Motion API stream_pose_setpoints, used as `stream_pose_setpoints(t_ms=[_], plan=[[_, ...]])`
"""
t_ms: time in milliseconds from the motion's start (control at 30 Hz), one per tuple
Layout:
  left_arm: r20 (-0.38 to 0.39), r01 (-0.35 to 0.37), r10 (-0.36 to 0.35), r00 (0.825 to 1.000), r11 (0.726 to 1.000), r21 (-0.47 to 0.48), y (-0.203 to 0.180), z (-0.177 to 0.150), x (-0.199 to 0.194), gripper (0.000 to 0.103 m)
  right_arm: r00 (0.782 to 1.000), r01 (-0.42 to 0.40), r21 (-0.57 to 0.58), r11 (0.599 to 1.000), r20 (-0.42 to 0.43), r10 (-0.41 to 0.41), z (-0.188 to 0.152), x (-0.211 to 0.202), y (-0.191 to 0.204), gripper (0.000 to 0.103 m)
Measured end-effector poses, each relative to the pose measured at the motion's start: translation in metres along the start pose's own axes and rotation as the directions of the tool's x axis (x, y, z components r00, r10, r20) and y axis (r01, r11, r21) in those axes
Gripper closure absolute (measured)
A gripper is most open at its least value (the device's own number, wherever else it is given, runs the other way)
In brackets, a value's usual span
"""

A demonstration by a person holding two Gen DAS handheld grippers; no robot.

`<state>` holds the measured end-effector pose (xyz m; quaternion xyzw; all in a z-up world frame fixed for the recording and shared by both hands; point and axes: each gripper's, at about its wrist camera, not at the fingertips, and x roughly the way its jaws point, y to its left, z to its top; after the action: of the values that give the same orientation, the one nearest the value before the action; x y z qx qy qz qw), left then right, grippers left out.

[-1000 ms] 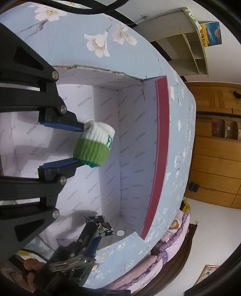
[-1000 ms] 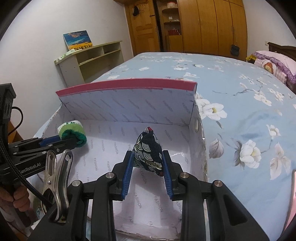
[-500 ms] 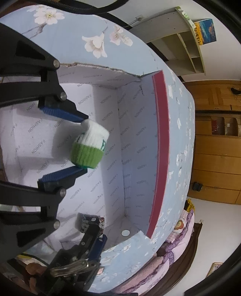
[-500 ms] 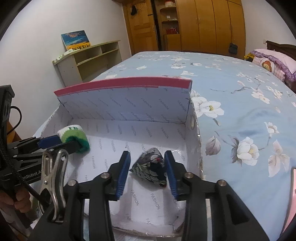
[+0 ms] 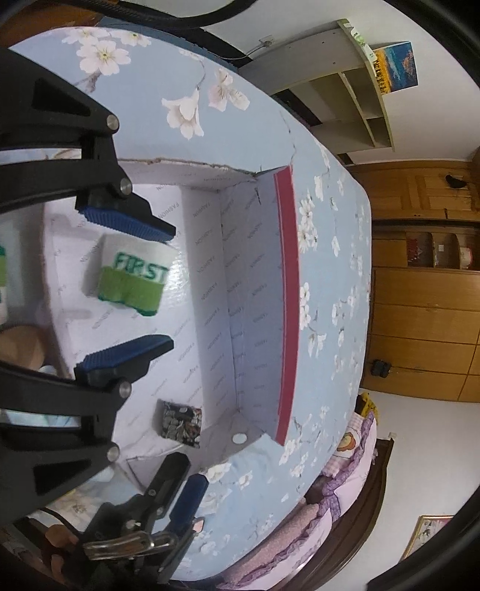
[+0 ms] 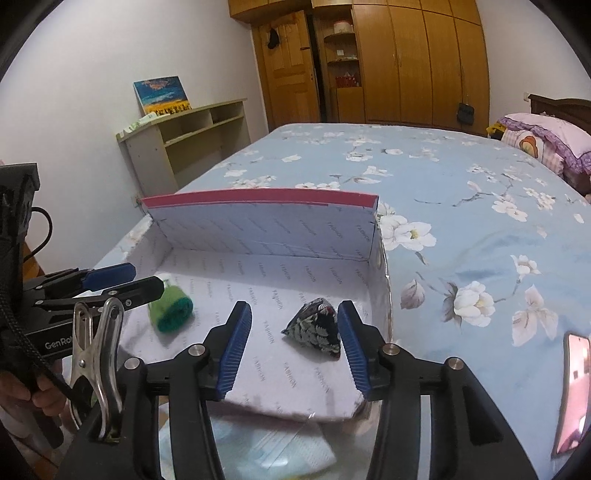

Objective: Organize soft objects
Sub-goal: 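Open the right tool to drop the pouch while the left tool releases the sock in the box, then move both tools back to the pile and grasp the pink ball with the left tool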

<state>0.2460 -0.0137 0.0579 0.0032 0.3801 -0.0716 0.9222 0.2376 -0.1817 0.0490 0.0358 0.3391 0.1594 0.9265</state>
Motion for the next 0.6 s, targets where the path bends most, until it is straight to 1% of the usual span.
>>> stream_pose_setpoints(t_ms=[300,600], plan=[[0.025,0.015,-0.015,1.0,0.999,0.029,-0.008,-0.012,-0.041,0.047,1.0,-0.015,0.01,1.0,0.024,0.015,-0.009,-0.036,0.009,0.052],[0.04,0.019,-0.021,0.999,0.999,0.03,-0.013,-0.034,-0.082,0.047,0.999,-0.043,0.008,0.999,0.031,0.043,-0.023,-0.071,0.024,0.052]])
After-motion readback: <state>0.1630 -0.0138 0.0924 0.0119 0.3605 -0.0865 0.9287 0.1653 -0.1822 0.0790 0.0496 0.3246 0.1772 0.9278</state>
